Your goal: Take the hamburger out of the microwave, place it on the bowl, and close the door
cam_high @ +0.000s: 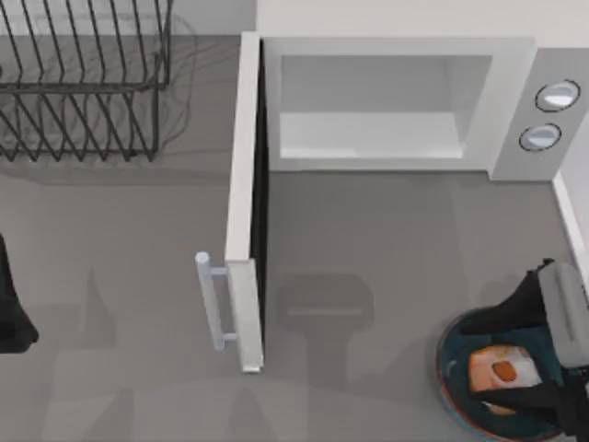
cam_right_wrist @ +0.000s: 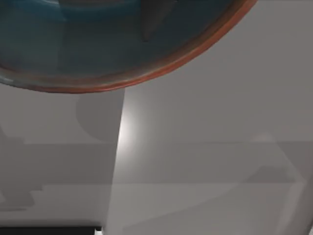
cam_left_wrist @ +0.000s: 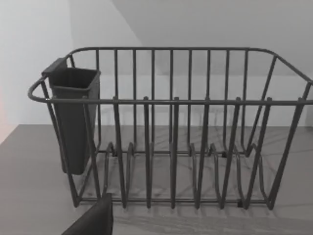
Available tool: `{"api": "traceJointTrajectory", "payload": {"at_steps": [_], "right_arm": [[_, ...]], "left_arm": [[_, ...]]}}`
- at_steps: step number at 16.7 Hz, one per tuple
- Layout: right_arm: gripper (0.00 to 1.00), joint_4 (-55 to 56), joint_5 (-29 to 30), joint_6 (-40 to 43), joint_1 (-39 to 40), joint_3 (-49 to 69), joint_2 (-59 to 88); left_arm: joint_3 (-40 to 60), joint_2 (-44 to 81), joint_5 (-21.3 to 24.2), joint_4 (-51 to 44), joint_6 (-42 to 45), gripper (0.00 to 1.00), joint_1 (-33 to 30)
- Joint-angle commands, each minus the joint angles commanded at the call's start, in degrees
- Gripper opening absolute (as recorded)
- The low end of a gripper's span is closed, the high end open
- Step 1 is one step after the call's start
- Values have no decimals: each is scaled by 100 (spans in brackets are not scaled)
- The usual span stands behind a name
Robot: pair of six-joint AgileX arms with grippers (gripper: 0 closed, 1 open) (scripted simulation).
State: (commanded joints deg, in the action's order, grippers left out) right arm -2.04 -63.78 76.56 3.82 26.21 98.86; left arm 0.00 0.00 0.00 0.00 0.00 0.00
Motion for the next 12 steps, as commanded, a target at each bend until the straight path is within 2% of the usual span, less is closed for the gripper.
{"api": "traceJointTrajectory", "payload": {"at_steps": [3, 4, 7, 12], "right_arm": [[100, 0, 0, 0, 0, 0, 0], [100, -723, -44, 19, -48, 253, -188], [100, -704, 85, -119, -54, 195, -338], [100, -566, 1039, -1268, -104, -234, -1704]], "left_arm": [[0, 0, 0, 0, 0, 100, 0], [0, 0, 0, 0, 0, 100, 0], [0, 0, 0, 0, 0, 100, 0], [0, 0, 0, 0, 0, 100, 0]]}}
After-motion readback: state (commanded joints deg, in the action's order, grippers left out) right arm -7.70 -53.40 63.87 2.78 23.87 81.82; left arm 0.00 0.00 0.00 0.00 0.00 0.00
